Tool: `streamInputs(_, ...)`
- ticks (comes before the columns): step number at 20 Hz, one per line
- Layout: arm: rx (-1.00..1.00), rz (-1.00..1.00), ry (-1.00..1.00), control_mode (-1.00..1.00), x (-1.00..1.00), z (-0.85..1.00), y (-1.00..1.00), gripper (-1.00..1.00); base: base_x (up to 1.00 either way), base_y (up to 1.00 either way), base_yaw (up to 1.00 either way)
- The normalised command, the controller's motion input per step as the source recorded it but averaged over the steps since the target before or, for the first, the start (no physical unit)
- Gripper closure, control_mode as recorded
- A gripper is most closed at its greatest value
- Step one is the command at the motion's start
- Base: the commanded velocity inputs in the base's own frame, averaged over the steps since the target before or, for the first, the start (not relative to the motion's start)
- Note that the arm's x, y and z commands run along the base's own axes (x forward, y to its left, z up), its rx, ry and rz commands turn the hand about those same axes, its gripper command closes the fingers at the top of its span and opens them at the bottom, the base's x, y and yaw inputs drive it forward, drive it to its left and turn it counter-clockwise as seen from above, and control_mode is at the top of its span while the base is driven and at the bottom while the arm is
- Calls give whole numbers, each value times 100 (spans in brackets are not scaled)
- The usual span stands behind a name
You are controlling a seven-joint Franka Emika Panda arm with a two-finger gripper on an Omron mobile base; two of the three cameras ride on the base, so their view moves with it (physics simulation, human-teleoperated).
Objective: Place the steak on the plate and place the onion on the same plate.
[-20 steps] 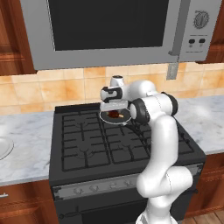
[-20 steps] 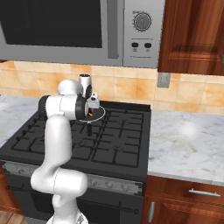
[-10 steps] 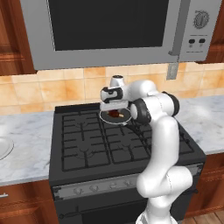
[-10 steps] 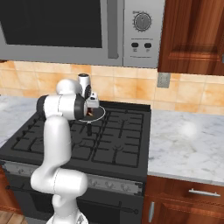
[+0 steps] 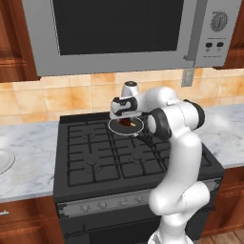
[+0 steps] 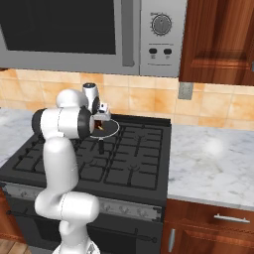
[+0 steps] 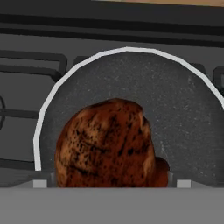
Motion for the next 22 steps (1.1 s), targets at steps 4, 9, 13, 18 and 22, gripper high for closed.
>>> streamInputs(4, 4, -2, -17, -100, -53, 24, 0, 100, 0, 0, 0)
streamInputs(9, 2, -1, -9, -100, -51, 31, 0, 100, 0, 0, 0)
streamInputs(13, 0, 0, 0, -100, -55, 37, -2, 100, 0, 0, 0)
streamInputs(18, 1, 0, -1, -100, -58, 34, -1, 100, 0, 0, 0)
streamInputs(22, 1, 0, 0, -100, -59, 29, -1, 100, 0, 0, 0)
